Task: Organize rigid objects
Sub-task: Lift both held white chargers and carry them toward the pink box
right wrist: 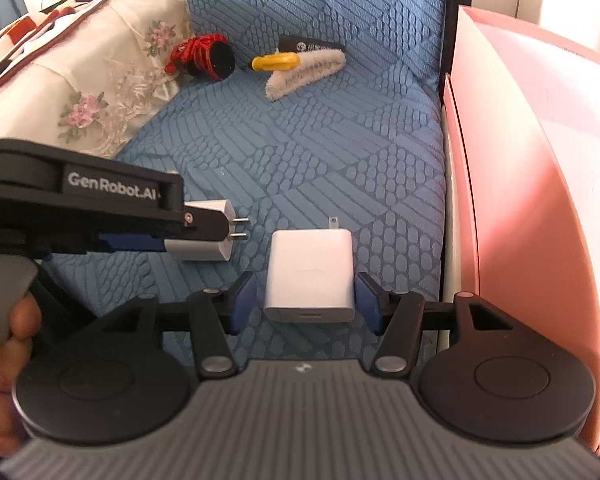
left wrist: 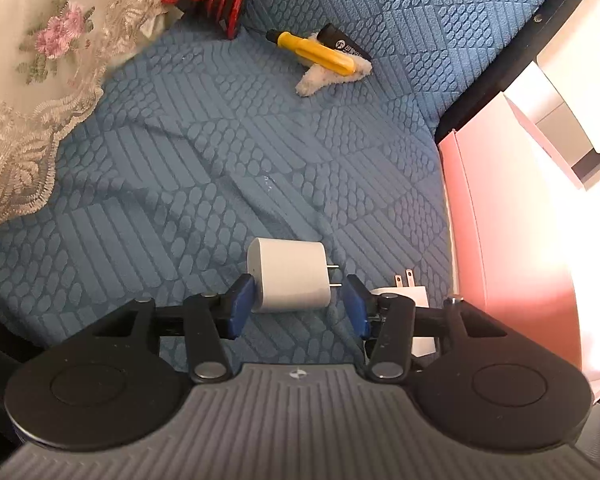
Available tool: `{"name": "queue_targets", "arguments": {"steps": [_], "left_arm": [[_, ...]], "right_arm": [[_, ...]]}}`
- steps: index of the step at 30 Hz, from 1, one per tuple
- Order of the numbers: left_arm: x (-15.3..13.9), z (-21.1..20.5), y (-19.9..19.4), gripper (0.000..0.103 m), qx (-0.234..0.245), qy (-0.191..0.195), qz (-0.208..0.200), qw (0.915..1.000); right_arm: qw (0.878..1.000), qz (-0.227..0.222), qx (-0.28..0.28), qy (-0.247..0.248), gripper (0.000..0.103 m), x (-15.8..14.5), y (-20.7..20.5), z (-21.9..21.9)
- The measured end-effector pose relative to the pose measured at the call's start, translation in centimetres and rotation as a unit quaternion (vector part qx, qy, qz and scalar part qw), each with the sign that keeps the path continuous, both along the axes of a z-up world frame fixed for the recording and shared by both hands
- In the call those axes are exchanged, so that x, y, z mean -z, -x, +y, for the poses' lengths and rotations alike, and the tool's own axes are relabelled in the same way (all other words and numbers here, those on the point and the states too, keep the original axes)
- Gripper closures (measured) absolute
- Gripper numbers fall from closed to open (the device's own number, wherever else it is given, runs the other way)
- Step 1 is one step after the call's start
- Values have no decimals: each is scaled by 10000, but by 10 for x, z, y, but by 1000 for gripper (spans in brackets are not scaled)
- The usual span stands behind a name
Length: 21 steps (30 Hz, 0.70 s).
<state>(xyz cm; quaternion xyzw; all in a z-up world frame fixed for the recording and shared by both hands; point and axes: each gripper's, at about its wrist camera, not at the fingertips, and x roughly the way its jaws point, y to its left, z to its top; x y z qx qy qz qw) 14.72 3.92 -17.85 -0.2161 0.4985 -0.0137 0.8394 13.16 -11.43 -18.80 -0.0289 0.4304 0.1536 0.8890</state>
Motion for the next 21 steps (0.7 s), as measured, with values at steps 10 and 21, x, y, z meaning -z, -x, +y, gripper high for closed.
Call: {"name": "queue_targets", "arguments": {"steps": [10, 21], "left_arm": [[5, -1, 2, 48, 51, -77, -81, 9999], [7, 0, -5, 48, 63, -94, -161, 9998]], "right_arm": [[10000, -52, 73, 15, 47, 9, -14, 5], [9996, -38, 56, 257, 49, 14, -14, 13]]}}
